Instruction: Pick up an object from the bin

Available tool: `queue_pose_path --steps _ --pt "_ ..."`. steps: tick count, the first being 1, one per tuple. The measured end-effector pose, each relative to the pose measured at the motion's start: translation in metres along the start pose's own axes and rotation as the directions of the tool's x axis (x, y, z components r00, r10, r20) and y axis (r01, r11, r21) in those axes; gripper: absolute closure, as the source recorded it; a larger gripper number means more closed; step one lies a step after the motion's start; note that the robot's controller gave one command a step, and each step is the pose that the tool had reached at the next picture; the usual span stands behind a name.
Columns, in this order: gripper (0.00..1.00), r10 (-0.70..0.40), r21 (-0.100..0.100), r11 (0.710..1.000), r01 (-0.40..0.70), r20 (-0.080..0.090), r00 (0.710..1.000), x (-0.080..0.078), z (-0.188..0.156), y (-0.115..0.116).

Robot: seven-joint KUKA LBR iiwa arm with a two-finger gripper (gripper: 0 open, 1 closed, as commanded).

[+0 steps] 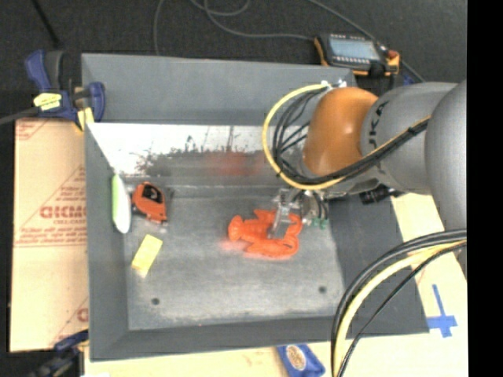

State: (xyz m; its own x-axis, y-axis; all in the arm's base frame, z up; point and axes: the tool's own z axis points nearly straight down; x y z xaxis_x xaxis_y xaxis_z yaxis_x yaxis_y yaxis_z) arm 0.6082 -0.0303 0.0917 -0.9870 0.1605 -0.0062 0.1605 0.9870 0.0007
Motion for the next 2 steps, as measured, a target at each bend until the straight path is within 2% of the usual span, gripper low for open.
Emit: queue_pose_path --steps 1,2 --pt "1.00 0.000 0.000 1.000 0.000 -0.007 1.000 0.001 -0.012 0.000" --pt "1.00 -0.001 0.000 1.000 0.001 -0.007 1.000 0.001 -0.034 0.000"
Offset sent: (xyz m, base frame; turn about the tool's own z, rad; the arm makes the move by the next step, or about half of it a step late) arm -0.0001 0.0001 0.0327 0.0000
